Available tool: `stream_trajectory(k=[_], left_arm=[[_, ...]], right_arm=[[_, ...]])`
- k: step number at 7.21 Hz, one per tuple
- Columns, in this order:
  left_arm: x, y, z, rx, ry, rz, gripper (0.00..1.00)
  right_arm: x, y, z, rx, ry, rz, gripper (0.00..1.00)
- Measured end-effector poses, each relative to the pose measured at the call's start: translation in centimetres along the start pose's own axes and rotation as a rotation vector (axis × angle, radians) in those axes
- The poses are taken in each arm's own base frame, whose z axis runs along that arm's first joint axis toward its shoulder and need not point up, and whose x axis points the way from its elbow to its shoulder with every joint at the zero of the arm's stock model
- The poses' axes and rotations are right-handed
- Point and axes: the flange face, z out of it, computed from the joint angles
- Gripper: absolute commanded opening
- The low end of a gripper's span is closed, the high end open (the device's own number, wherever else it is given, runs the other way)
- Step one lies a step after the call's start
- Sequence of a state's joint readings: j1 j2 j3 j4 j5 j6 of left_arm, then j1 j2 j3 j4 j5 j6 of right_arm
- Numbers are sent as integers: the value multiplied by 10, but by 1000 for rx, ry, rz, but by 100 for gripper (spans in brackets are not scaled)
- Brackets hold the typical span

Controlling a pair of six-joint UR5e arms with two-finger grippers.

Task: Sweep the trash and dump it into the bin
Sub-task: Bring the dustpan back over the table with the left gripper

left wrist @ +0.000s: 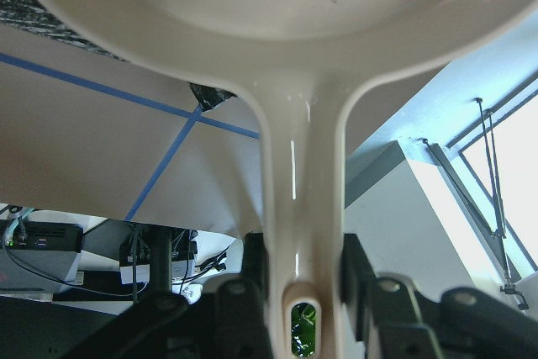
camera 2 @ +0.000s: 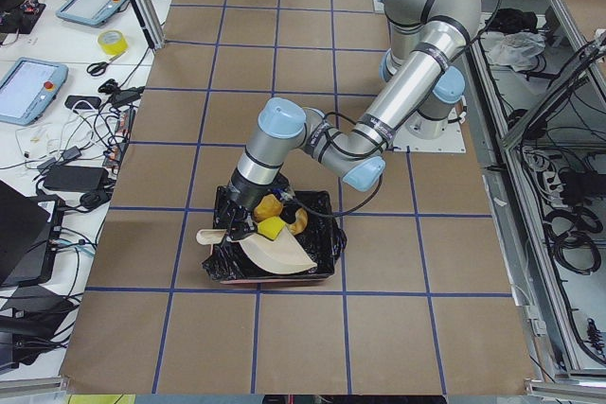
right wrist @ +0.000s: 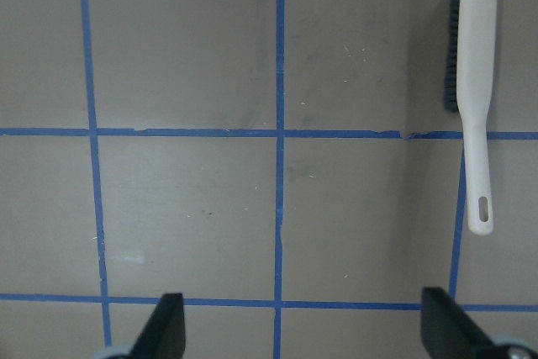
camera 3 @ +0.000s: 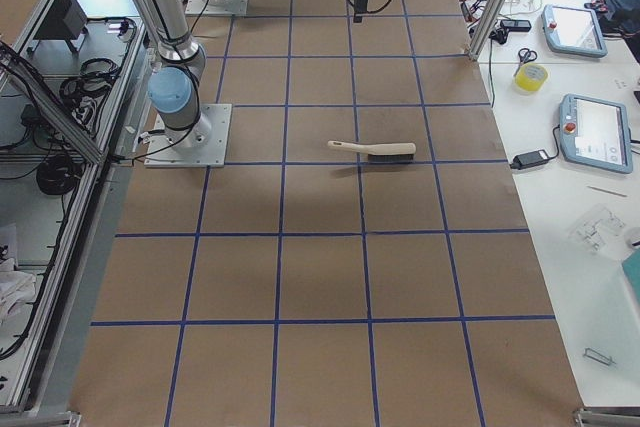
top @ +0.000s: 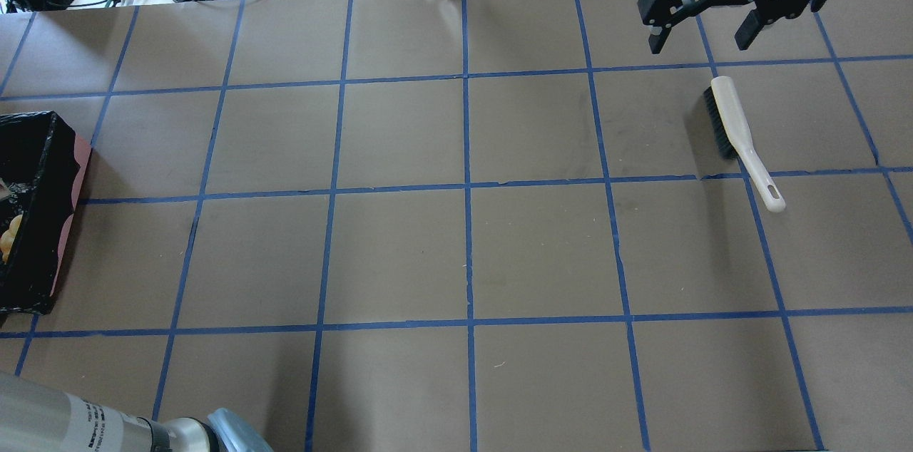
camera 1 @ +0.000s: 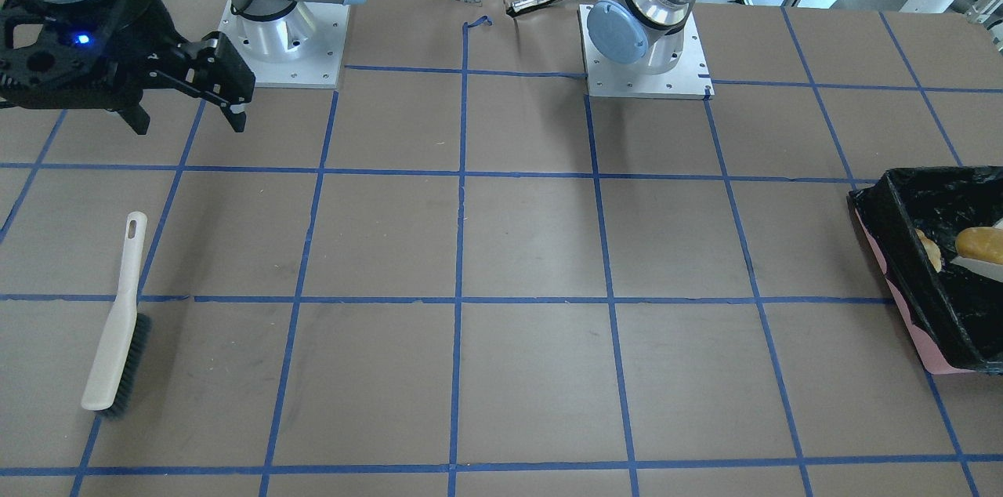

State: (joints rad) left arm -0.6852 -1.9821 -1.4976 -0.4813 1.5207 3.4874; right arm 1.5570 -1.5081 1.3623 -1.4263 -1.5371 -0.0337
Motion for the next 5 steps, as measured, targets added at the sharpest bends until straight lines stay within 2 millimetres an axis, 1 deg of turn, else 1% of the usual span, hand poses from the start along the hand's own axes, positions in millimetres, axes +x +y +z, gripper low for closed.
stream_trajectory(k=[1, 2, 3, 4, 5], left_arm=[[0, 2, -4, -31, 9, 5, 0], [-1, -2, -8, -56, 17, 8, 0], [-5, -13, -13, -81, 26, 10, 0], [-9, -25, -19, -96, 31, 11, 0], [-13, -33, -27, -105, 32, 14, 0]], right_arm=[[-13, 10, -2, 1, 2, 5, 100], [-19, 24, 3, -8, 1, 0, 100], [-20, 42, 9, 2, 2, -3, 100], [-19, 53, 9, 38, 9, -5, 100], [-18, 55, 10, 64, 11, -6, 100]])
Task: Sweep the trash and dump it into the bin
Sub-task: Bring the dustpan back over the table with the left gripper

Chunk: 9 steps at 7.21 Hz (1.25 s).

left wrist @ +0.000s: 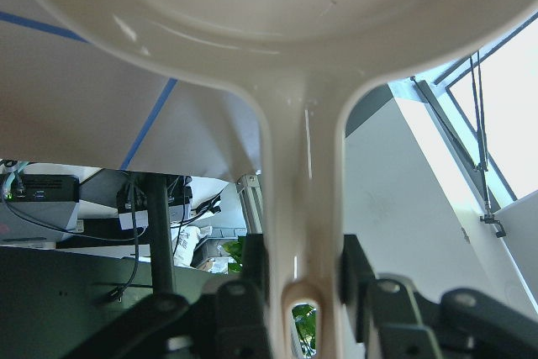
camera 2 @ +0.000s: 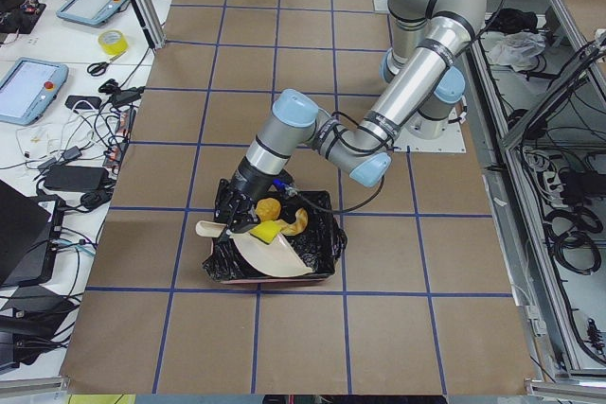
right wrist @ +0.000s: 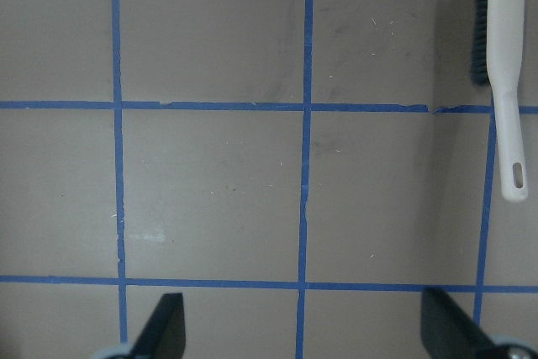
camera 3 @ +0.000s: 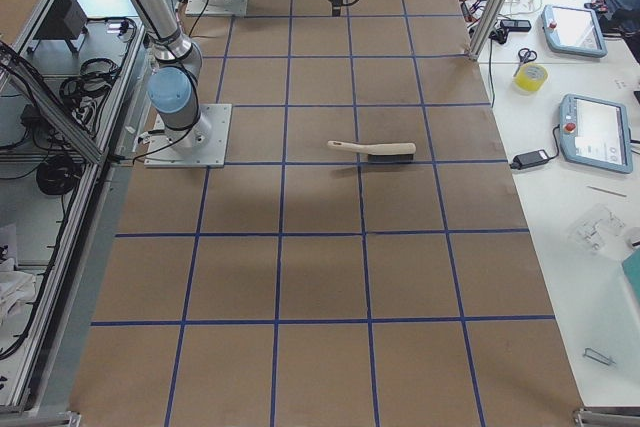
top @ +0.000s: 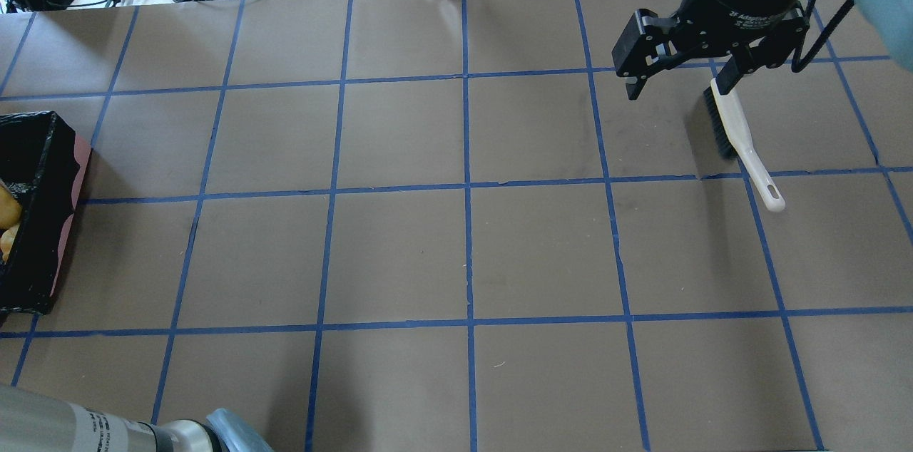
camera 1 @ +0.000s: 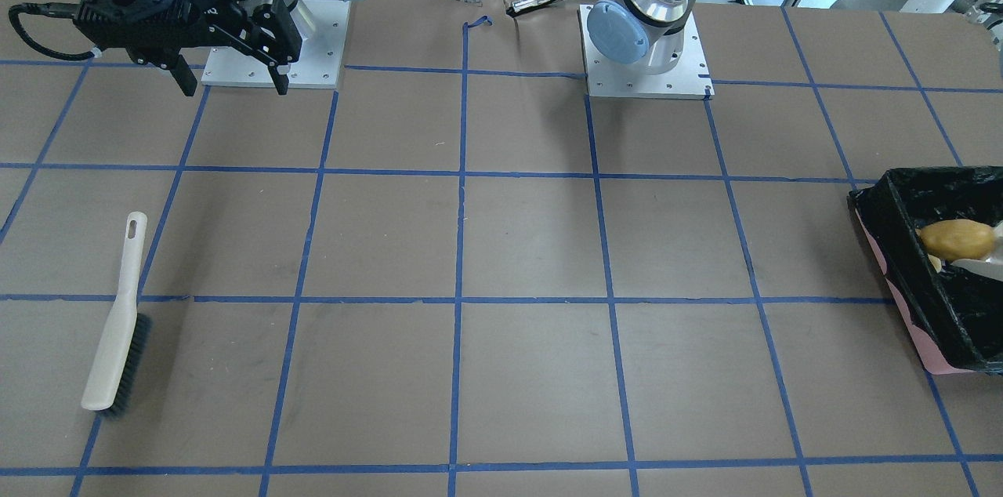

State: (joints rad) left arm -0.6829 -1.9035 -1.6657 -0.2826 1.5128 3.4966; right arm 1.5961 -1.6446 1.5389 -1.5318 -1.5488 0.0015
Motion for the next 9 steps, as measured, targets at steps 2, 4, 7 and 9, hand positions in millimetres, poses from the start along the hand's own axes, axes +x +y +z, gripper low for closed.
stream_trajectory(k=[2, 4, 7, 9], left_arm=[[-3, -4, -9, -9, -15, 15, 0], [-2, -1, -7, 28, -35, 18, 0], [14, 50, -6, 288, -153, -22, 0], [14, 61, -10, 428, -202, -111, 0]], right_arm=[[1, -9, -1, 35, 3, -2, 100], [1, -23, 2, 85, 5, -4, 100], [0, -20, 4, 60, 11, -4, 100], [1, -19, 6, 43, 27, -5, 100]])
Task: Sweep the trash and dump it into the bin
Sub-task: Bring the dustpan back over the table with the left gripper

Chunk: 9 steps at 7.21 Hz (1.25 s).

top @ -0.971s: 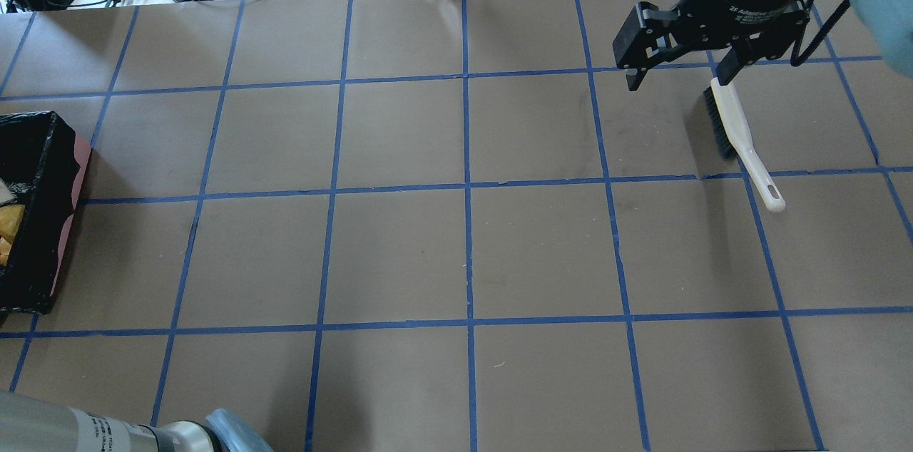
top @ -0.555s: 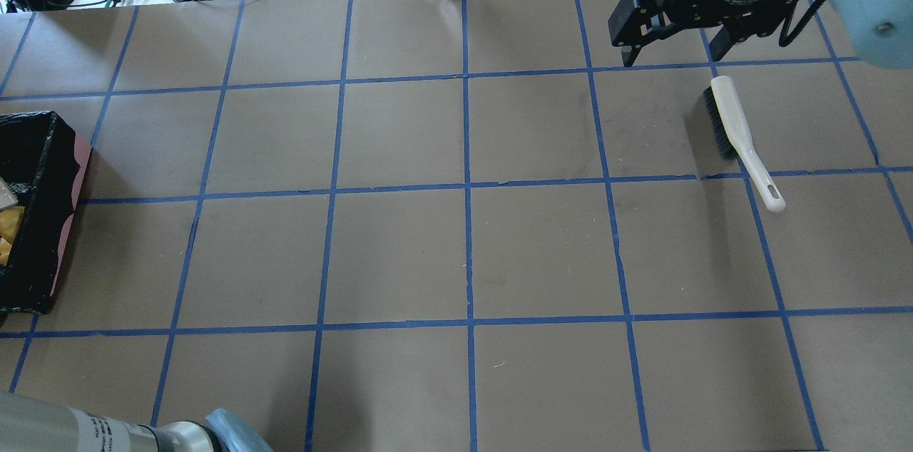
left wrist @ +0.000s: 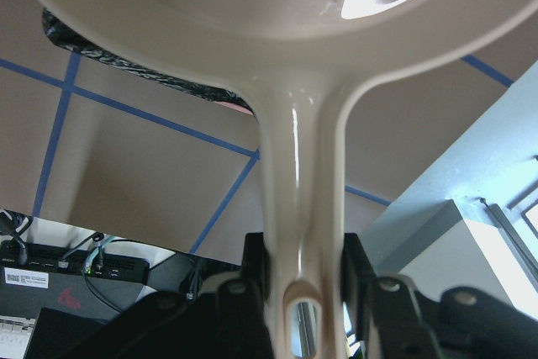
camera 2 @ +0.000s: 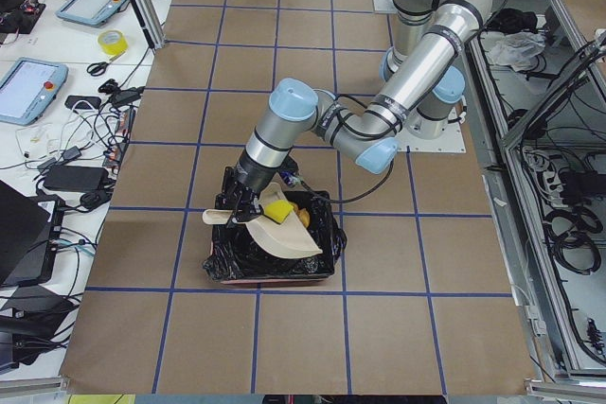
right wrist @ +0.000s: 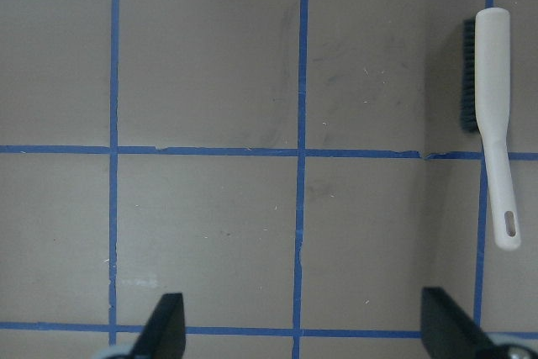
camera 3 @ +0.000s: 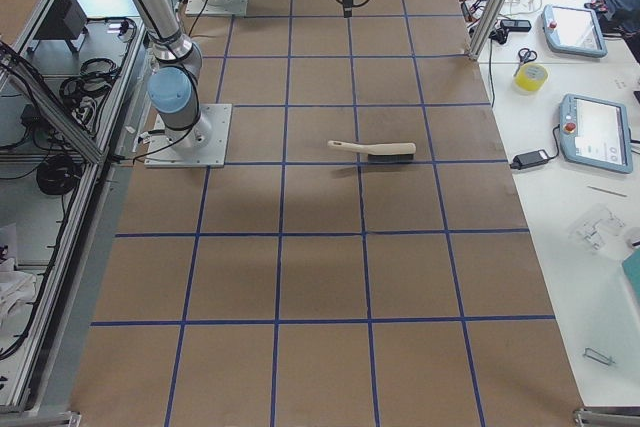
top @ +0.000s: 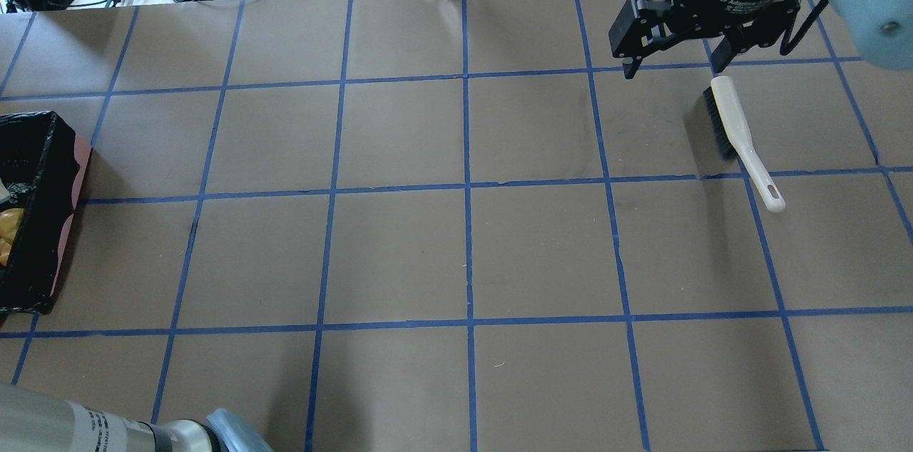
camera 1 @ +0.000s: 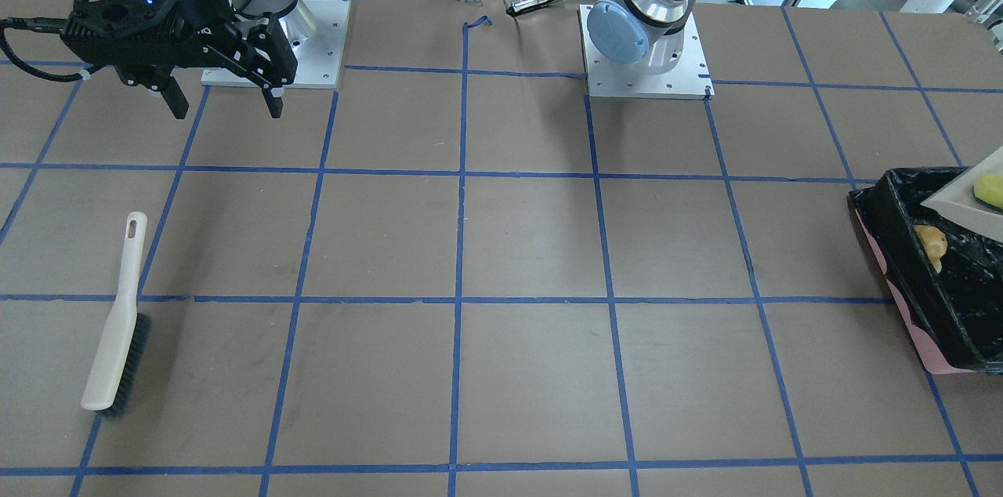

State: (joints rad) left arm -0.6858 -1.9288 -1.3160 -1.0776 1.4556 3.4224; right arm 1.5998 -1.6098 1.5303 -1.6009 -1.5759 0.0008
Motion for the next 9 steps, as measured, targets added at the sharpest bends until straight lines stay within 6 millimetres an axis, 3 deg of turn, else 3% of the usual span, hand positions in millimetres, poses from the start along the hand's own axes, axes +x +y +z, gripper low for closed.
stream_trajectory(k=[2, 6, 7, 9], left_arm=[[-16, -3, 7, 76, -35, -187, 0], [-99, -11, 11, 166, -28, -545, 0], [-127, -15, 16, 200, -27, -586, 0], [-210, -32, 23, 264, -28, -649, 0]], right_arm=[[6, -2, 3, -8, 58, 1, 100], [-2, -2, 8, -21, -15, -23, 100], [-2, -2, 8, -21, -19, -29, 100], [-2, -2, 8, -20, -20, -29, 100]])
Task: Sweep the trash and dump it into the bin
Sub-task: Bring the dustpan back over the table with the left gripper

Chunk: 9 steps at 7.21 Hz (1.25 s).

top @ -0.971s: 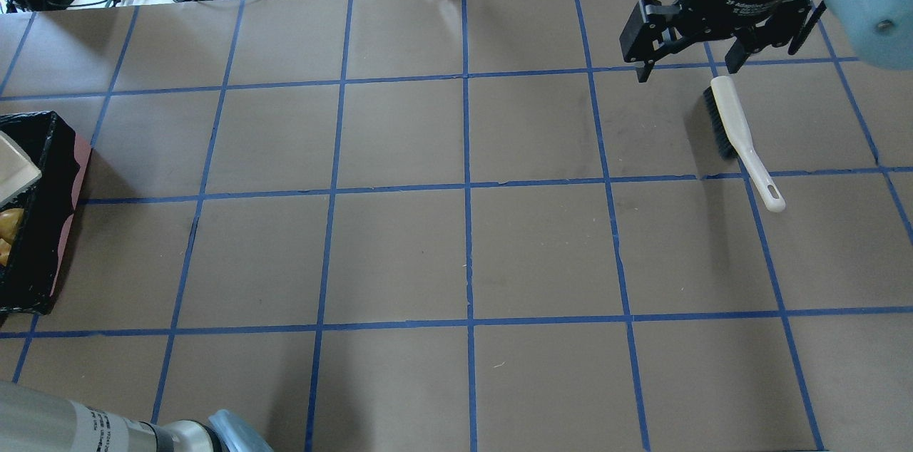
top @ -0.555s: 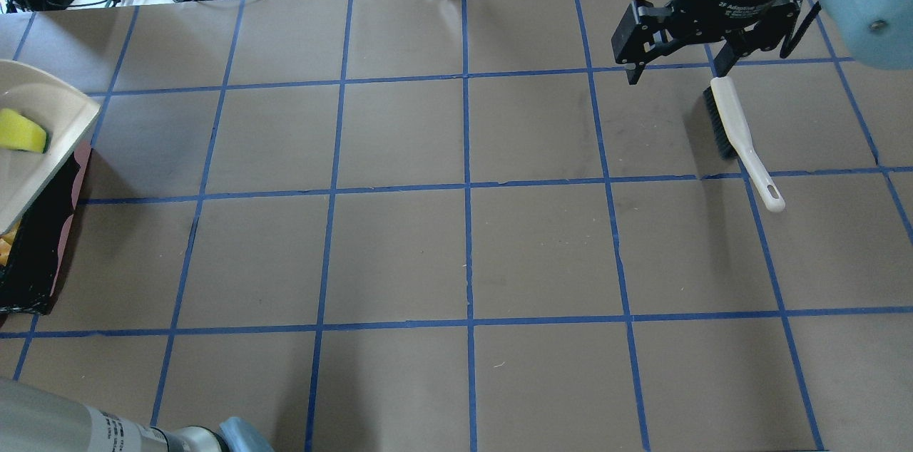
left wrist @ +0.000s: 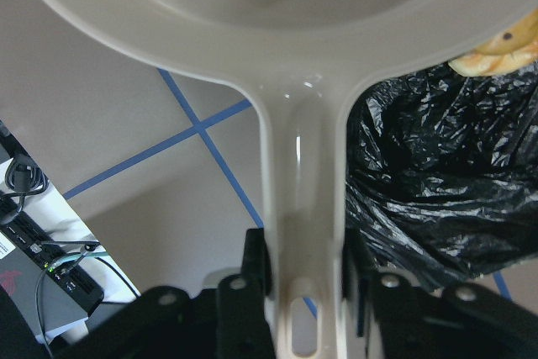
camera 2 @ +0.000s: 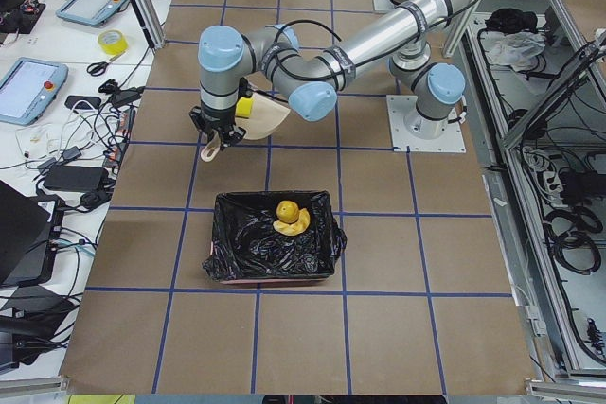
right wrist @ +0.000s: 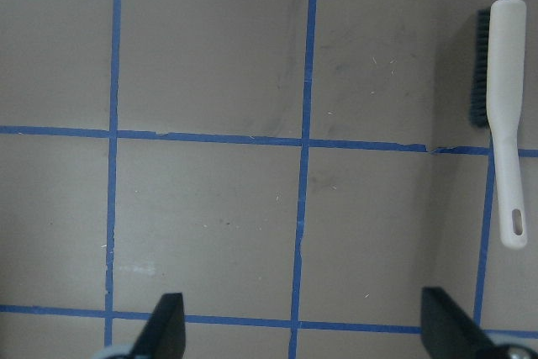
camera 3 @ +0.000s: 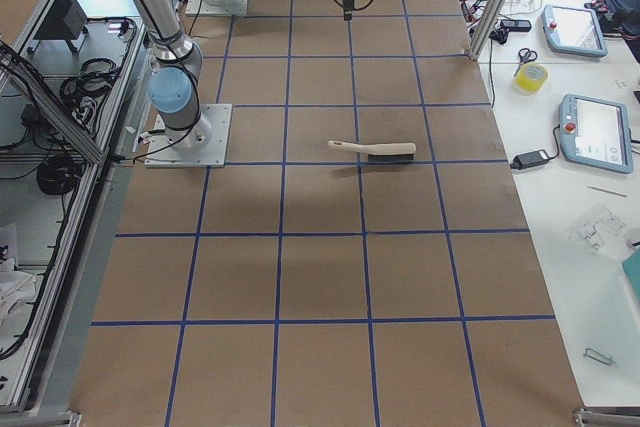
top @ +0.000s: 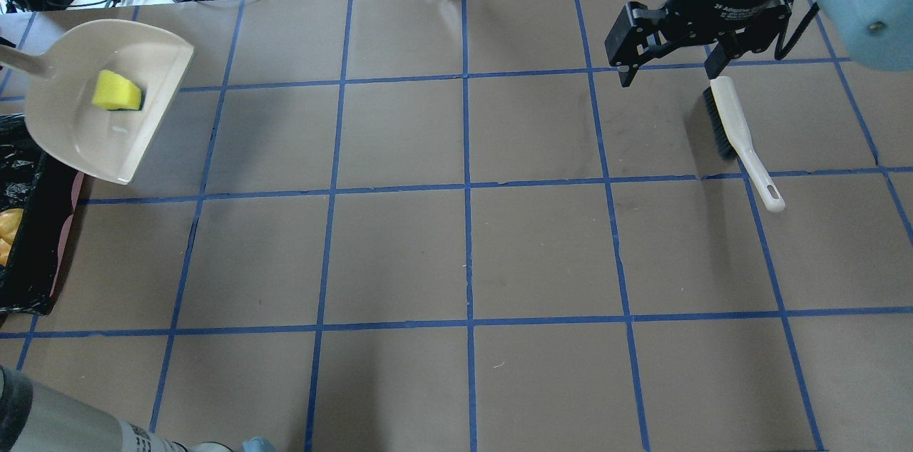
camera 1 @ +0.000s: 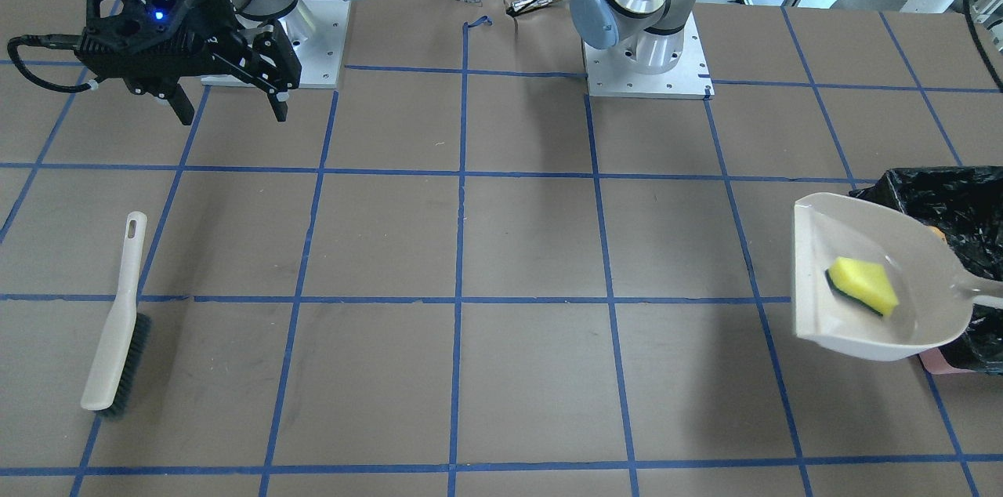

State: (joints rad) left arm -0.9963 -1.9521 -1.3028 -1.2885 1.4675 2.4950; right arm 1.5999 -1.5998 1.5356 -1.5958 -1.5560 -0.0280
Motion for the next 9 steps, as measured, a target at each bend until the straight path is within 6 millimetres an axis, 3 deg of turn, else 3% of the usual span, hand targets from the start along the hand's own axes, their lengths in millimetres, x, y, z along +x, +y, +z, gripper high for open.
stream_trajectory(k=[1, 4, 7, 9], left_arm=[[-20, -23, 12, 23, 9, -37, 0], [-55, -72, 53, 79, 52, -187, 0], [-78, -113, 64, 80, 90, -341, 0], [-96, -155, 65, 53, 133, -440, 0]], right_arm=[[0, 0, 0, 0, 1, 3, 100], [1, 0, 0, 2, 6, 1, 100], [1, 0, 0, 2, 8, 0, 100], [1, 0, 0, 1, 6, 0, 100]])
